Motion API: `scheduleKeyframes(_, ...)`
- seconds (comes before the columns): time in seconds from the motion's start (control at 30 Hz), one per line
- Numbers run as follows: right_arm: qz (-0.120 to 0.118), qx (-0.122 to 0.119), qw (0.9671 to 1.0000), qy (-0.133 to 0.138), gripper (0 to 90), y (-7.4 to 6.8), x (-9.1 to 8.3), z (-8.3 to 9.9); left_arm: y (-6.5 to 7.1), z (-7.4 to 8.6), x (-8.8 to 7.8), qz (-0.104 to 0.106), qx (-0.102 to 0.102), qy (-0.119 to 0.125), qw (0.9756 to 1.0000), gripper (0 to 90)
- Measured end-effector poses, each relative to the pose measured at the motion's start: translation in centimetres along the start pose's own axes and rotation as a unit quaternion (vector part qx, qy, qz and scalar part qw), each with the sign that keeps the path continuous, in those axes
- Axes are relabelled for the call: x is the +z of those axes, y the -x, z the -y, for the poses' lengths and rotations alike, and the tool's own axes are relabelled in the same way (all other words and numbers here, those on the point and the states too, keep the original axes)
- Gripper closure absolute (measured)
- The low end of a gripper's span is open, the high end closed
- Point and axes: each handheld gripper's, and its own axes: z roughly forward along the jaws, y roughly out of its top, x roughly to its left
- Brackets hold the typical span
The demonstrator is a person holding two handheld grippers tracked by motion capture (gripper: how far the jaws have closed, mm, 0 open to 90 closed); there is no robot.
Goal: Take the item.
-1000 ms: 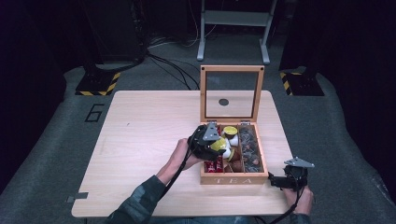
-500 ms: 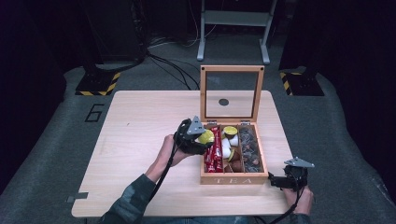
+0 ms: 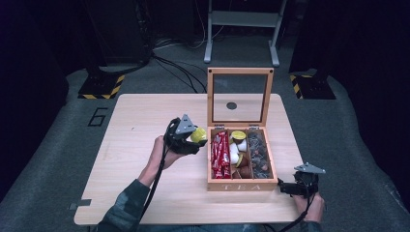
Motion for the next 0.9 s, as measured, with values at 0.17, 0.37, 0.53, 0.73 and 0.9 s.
scheduleKeyframes(0.17,0.000,0.000,1.0000,0.001,0.7,0.0,0.0,0.0,-0.8,0.4,-0.8,-0.012,-0.008,0.003,0.9999,37.9)
scheduleKeyframes(0.37,0.000,0.001,1.0000,0.000,0.7,0.0,0.0,0.0,-1.6,0.9,-1.6,-0.025,-0.016,0.004,0.9995,37.9)
scheduleKeyframes(0.53,0.000,0.000,1.0000,0.001,0.7,0.0,0.0,0.0,-2.5,1.7,-2.3,-0.041,-0.025,0.004,0.9989,37.9)
scheduleKeyframes(0.73,0.000,0.000,1.0000,0.000,0.7,0.0,0.0,0.0,-3.6,2.6,-3.2,-0.055,-0.038,0.005,0.9978,37.9)
scheduleKeyframes(0.9,0.000,0.000,1.0000,0.000,0.7,0.0,0.0,0.0,-4.4,3.3,-3.8,-0.068,-0.045,0.002,0.9967,37.9)
